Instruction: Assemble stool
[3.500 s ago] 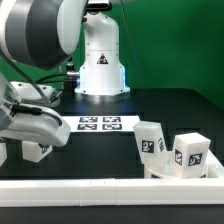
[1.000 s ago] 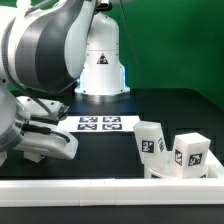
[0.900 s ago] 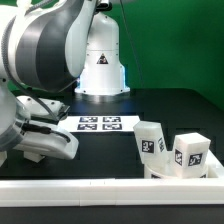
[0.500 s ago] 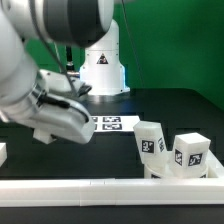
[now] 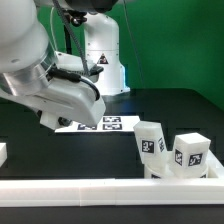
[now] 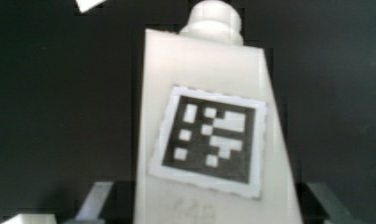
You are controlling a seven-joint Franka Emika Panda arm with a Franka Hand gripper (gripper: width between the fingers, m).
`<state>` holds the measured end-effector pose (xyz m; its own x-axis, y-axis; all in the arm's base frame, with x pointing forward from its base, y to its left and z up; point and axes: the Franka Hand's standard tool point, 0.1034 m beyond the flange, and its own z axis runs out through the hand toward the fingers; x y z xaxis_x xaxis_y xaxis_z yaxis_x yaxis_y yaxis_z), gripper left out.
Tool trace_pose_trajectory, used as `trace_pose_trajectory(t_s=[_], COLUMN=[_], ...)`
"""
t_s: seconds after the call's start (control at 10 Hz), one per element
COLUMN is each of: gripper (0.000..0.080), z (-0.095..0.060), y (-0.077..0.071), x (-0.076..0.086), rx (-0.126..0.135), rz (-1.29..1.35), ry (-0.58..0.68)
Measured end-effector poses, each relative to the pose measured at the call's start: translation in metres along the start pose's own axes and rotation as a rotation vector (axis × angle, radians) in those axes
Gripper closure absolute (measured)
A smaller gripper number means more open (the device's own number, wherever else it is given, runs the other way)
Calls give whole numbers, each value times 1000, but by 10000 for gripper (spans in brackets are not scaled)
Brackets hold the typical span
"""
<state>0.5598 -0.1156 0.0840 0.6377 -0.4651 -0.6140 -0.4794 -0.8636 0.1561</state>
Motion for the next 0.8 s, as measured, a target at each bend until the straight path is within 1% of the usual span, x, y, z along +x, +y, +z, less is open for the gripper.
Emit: trace_pose_trajectory(t_s=[0.1,0.2,0.3,0.4,0.5,0.6,0.7,0.8], gripper=[472,472,472,472,472,472,472,472], z=[-1,-9,-10,-15,-19,-20,-26,-25], y=[-1,-9,-13,-20,-27,-32,-40,-49], x=[3,15,13,12,4,-4,-6,-15], rx=[2,19,36,59,80,93,114,132], rz=[-1,-9,-12,-13,-16,-9,-5,3], ry=[16,129,189,288,356,384,467,521])
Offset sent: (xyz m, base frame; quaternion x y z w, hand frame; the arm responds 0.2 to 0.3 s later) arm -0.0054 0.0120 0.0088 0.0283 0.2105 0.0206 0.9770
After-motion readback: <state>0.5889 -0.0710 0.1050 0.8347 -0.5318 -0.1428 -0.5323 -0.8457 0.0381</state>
